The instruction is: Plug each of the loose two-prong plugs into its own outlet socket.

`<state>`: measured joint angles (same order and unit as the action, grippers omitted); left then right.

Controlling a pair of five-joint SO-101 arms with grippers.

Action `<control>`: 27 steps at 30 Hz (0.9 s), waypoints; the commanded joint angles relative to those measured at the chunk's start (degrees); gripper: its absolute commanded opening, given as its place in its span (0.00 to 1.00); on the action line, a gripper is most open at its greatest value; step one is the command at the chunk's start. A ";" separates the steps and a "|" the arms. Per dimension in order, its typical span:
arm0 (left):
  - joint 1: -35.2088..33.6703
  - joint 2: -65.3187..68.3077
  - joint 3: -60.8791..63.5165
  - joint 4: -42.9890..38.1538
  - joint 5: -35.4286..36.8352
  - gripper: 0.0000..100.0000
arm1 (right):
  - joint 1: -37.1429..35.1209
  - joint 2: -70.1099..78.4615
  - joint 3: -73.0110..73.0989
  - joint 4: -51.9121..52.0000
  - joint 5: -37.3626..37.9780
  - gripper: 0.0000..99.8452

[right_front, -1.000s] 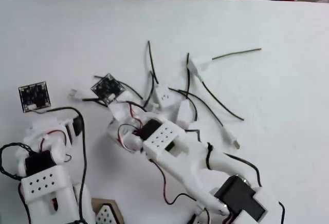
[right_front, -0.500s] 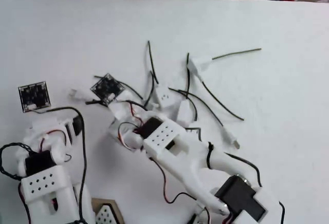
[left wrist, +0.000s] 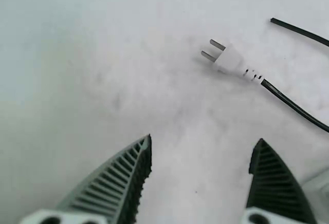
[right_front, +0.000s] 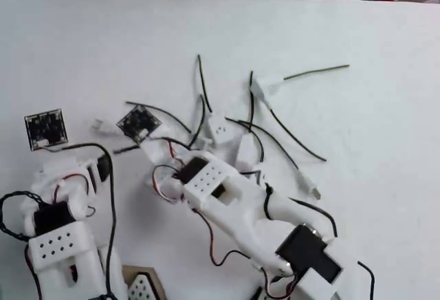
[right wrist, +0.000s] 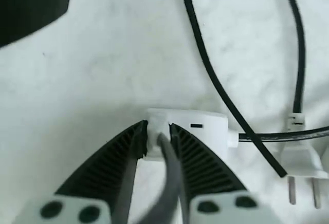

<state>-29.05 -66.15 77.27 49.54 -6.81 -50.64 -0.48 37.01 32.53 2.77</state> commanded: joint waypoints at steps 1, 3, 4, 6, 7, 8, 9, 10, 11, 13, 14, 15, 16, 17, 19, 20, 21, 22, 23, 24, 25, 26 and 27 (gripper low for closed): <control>-0.57 -1.19 -0.26 -1.23 0.53 0.31 | 0.04 0.13 -1.58 2.68 0.35 0.02; -0.57 -1.19 -0.26 -1.23 0.53 0.31 | 0.04 -0.22 -2.29 4.79 0.35 0.02; -0.57 -1.19 -0.26 -1.23 0.53 0.31 | 0.04 -0.22 -2.37 5.23 0.35 0.02; -0.57 -1.19 -0.26 -1.23 0.53 0.31 | 0.04 0.92 -2.46 5.32 0.35 0.02; -0.57 -1.19 -0.26 -1.23 0.44 0.31 | 0.04 1.98 -2.64 5.32 0.53 0.02; -0.57 -1.19 -0.26 -1.23 0.44 0.31 | 0.04 3.38 -2.73 5.23 0.79 0.02; -0.57 -1.19 -0.26 -1.23 0.44 0.31 | -0.04 4.97 -3.34 5.23 0.79 0.02; -0.57 -1.19 -0.26 -1.23 0.44 0.31 | -0.04 6.02 -4.22 5.76 0.70 0.02; -0.57 -1.19 -0.26 -1.23 0.44 0.31 | 0.04 6.90 -5.01 5.93 0.70 0.02; -0.57 -1.19 -0.26 -1.23 0.44 0.31 | 0.04 6.99 -6.15 7.78 0.79 0.02; -0.57 -1.19 -0.26 -1.23 0.44 0.31 | -0.04 6.73 -6.68 8.75 0.79 0.02; -0.57 -1.19 -0.26 -1.23 0.44 0.31 | -0.04 6.02 -7.21 9.80 0.70 0.02; -0.57 -1.19 -0.26 -1.23 0.44 0.31 | -0.04 4.79 -7.65 11.03 0.53 0.02; -0.57 -1.19 -0.26 -1.23 0.44 0.31 | 0.22 3.03 -7.91 12.26 0.53 0.02; -0.57 -1.19 -0.26 -1.23 0.44 0.31 | 0.40 -1.98 -7.91 14.46 0.44 0.02; -0.57 -1.19 -0.26 -1.23 0.44 0.31 | 0.75 -4.97 -7.74 15.60 0.44 0.02; -0.57 -1.19 -0.26 -1.23 0.44 0.31 | 1.10 -8.13 -7.65 16.84 0.44 0.02; -0.57 -1.19 -0.26 -1.23 0.44 0.31 | 1.19 -11.21 -7.65 17.98 0.44 0.02; -0.57 -1.19 -0.26 -1.23 0.35 0.31 | 1.54 -14.29 -7.65 18.95 0.44 0.02; -0.57 -1.19 -0.26 -1.23 0.35 0.31 | 1.98 -17.19 -7.65 19.91 0.44 0.02; -0.57 -1.19 -0.26 -1.23 0.35 0.31 | 2.42 -19.82 -7.65 20.53 0.44 0.02; -0.57 -1.19 -0.26 -1.23 0.35 0.31 | 2.86 -22.29 -7.65 20.97 0.44 0.02; -0.57 -1.19 -0.26 -1.23 0.35 0.31 | 3.38 -24.48 -7.65 21.58 0.62 0.02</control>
<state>-29.05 -66.15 77.27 49.54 -6.81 -48.88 -15.96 30.42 52.48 3.12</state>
